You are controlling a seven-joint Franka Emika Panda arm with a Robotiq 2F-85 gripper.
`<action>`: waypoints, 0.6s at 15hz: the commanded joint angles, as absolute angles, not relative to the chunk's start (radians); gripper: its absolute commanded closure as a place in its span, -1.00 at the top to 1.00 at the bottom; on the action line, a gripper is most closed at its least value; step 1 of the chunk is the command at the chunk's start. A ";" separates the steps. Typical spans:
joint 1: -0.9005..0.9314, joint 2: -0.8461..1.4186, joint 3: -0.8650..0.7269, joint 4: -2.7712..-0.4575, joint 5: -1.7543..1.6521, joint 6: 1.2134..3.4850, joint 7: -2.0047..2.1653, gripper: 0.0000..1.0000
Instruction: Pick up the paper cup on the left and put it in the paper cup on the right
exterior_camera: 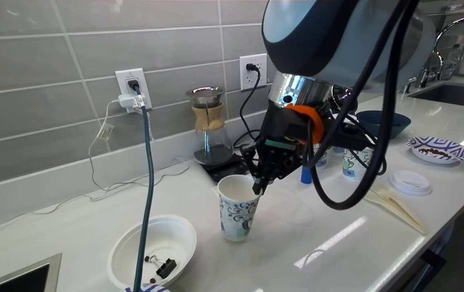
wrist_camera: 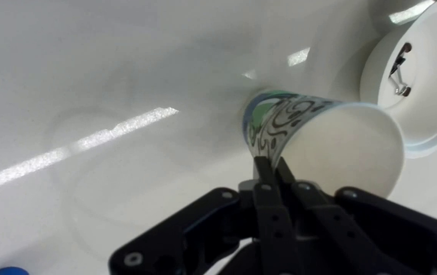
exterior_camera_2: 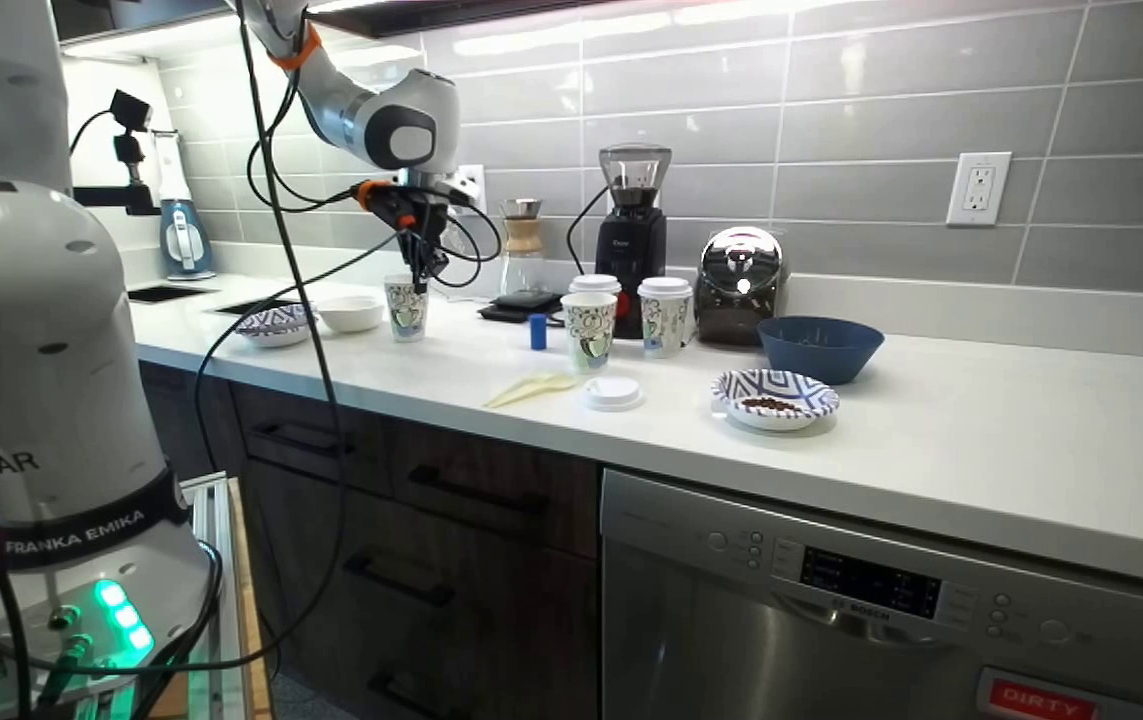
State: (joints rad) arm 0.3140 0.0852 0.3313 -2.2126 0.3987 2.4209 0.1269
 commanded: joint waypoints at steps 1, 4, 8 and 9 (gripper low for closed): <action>0.300 0.056 0.315 -2.179 0.411 2.377 0.172 -1.00; 0.278 0.015 0.285 -2.155 0.392 2.365 0.235 -0.99; 0.224 -0.053 0.219 -2.129 0.260 2.374 0.412 -0.99; 0.206 -0.068 0.206 -2.121 0.224 2.366 0.457 -0.99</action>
State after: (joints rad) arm 0.2462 -0.0167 0.2390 -2.1396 0.3197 2.4002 0.3278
